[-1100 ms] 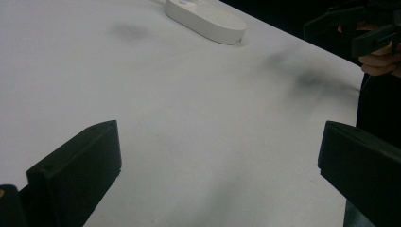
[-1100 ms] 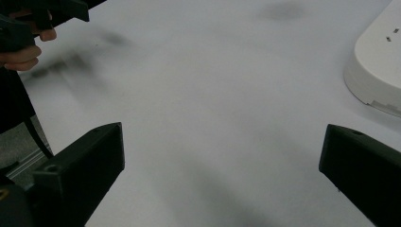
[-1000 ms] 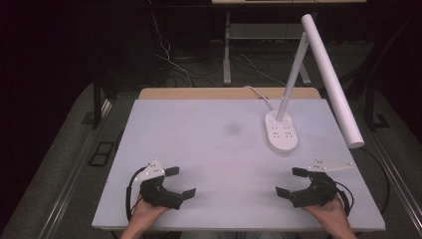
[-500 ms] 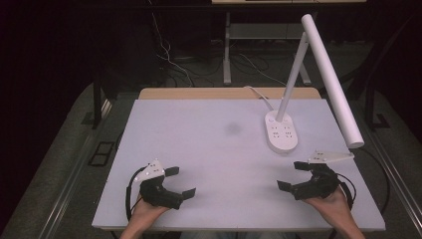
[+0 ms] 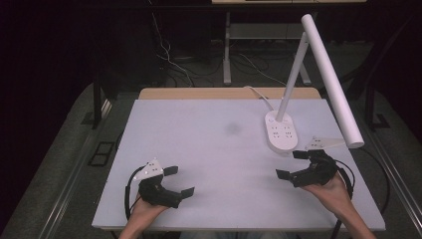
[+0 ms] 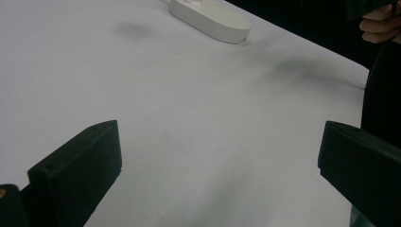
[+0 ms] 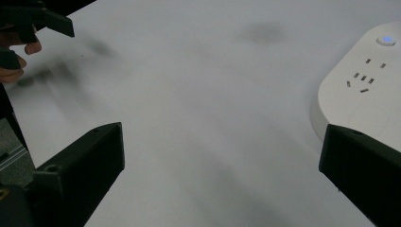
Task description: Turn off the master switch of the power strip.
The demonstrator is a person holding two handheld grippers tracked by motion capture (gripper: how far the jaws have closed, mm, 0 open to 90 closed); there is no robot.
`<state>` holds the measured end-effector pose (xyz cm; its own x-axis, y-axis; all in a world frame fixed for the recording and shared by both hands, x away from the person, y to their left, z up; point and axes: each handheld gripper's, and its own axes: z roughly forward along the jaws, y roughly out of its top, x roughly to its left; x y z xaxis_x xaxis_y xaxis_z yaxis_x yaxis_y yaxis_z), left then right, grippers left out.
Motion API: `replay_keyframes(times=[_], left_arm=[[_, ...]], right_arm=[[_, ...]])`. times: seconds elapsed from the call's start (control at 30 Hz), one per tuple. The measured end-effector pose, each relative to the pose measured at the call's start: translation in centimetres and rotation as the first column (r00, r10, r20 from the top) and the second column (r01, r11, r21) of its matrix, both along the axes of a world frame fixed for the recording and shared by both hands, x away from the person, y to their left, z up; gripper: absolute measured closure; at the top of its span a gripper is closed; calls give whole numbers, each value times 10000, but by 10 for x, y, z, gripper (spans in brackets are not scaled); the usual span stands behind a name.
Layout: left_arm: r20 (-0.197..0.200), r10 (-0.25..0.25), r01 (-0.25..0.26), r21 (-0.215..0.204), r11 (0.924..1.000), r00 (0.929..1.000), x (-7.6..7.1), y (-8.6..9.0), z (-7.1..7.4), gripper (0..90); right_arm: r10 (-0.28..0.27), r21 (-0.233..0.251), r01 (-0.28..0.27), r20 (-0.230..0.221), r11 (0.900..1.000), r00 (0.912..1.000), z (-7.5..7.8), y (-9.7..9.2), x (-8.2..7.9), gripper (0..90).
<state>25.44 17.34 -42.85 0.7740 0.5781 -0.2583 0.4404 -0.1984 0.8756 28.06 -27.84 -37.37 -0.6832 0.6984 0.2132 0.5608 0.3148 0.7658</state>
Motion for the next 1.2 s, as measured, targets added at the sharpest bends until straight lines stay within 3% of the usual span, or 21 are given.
replay_keyframes(times=[0.37,0.67,1.2], left_arm=[[0,-90,90,126,9999,10000,0,-2,-1,0],[36,-74,73,108,9999,10000,0,-1,0,0],[-16,-96,96,87,9999,10000,-1,-1,0,0]], right_arm=[[61,-15,-61,-7,10000,10000,12,6,16,4],[173,-336,-171,50,9993,9998,21,14,32,4],[131,-570,-126,92,9983,9999,26,23,51,4]])
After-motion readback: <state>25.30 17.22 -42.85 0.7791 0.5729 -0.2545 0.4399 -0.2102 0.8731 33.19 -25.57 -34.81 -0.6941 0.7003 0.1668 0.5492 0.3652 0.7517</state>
